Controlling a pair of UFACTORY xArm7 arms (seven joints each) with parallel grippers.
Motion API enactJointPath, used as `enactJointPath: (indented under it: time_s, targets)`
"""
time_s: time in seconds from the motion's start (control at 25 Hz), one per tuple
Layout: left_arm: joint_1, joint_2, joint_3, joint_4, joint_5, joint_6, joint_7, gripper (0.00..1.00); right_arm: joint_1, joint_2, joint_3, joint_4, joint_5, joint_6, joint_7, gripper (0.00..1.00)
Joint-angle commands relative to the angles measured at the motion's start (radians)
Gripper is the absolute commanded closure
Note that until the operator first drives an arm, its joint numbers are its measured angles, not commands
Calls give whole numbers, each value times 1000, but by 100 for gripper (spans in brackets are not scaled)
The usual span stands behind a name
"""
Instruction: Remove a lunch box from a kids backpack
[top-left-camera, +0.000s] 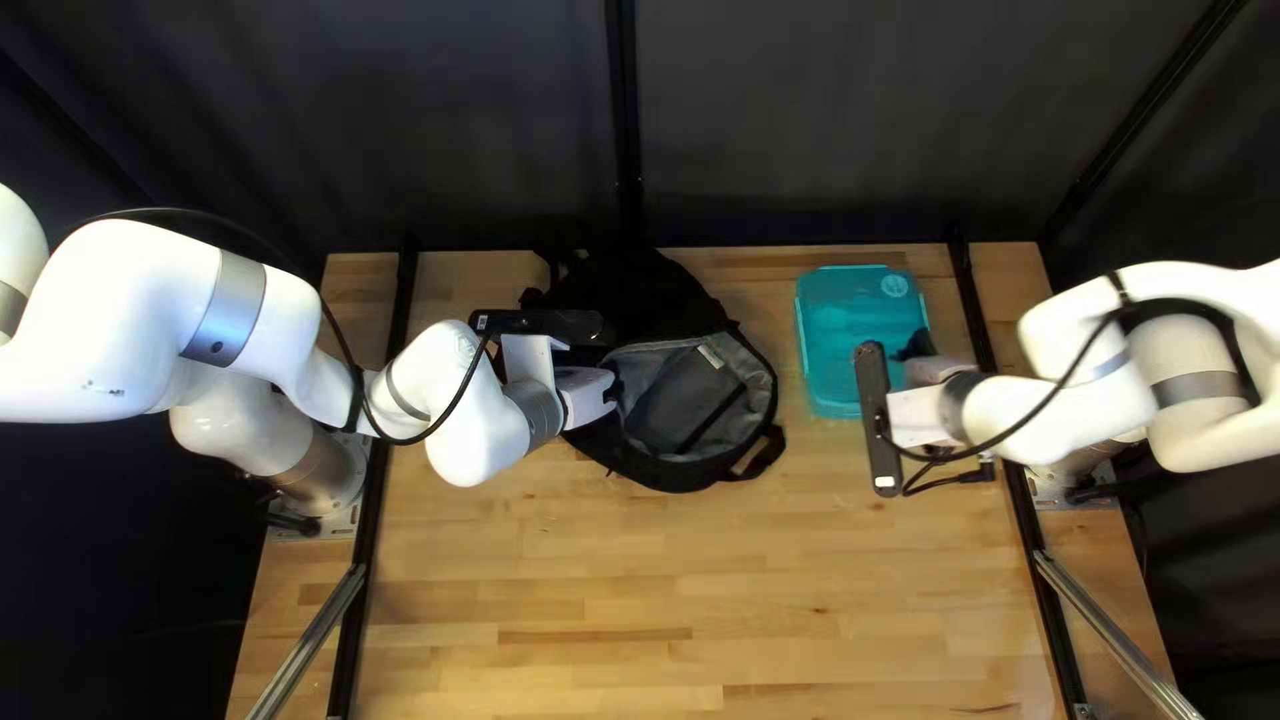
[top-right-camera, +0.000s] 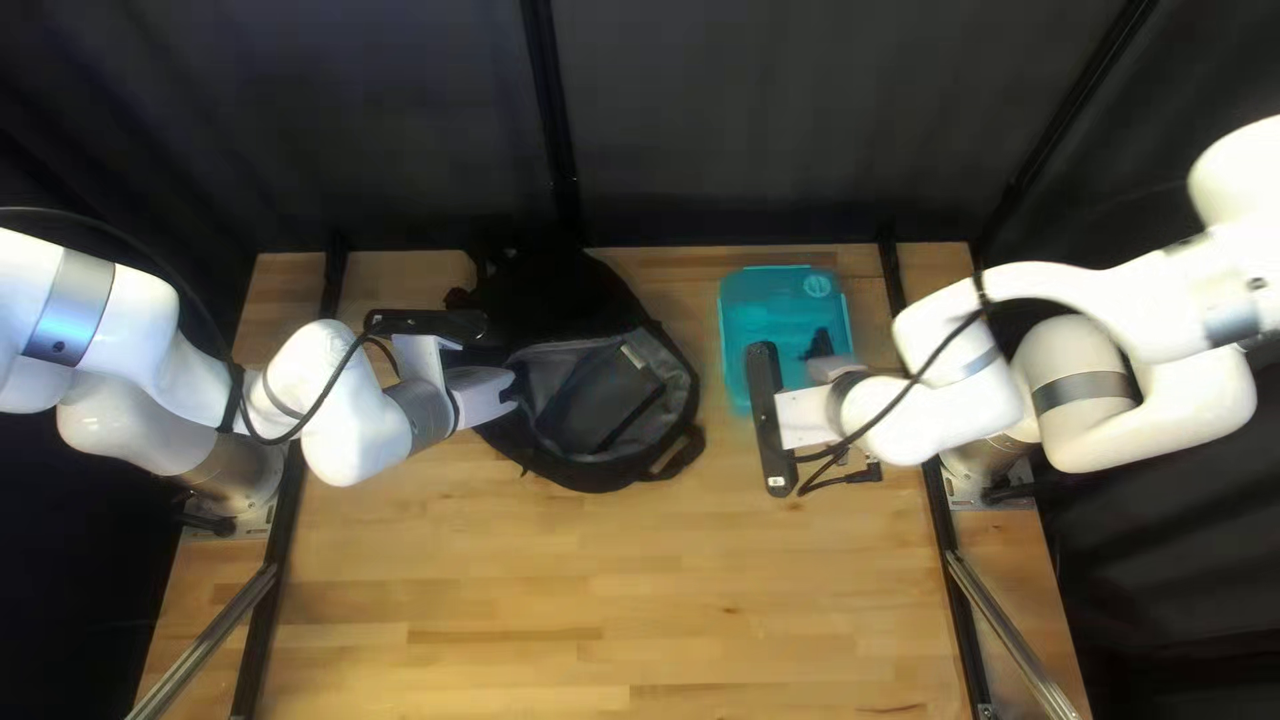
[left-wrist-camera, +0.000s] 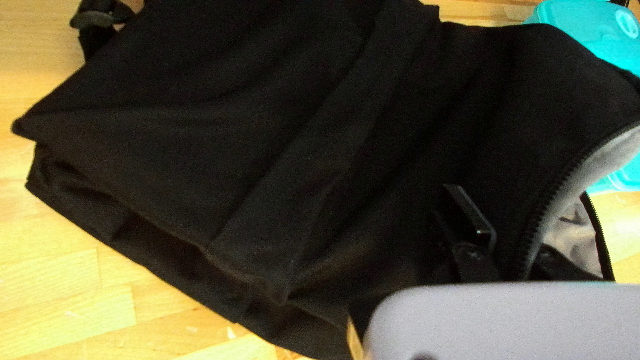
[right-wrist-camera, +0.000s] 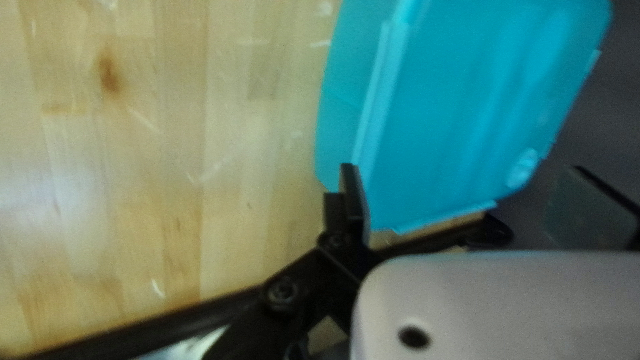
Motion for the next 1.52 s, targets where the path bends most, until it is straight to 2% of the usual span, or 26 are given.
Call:
enactJointPath:
  time_s: [0.04, 0.24, 0.56, 1.52]
  targets:
    - [0, 0, 0, 0, 0, 0, 0, 100, -4, -101, -92, 43, 5, 108, -136, 0]
    - [0, 0, 0, 0, 0, 0, 0, 100, -15, -117, -174, 137, 6, 200, -263, 0]
    - [0, 0, 0, 0, 0, 0, 0, 100, -21, -145, -234, 262, 8, 320, -383, 0]
    - [0, 0, 0, 0, 0, 0, 0, 100, -16, -164, -249, 267, 13, 329, -407, 0]
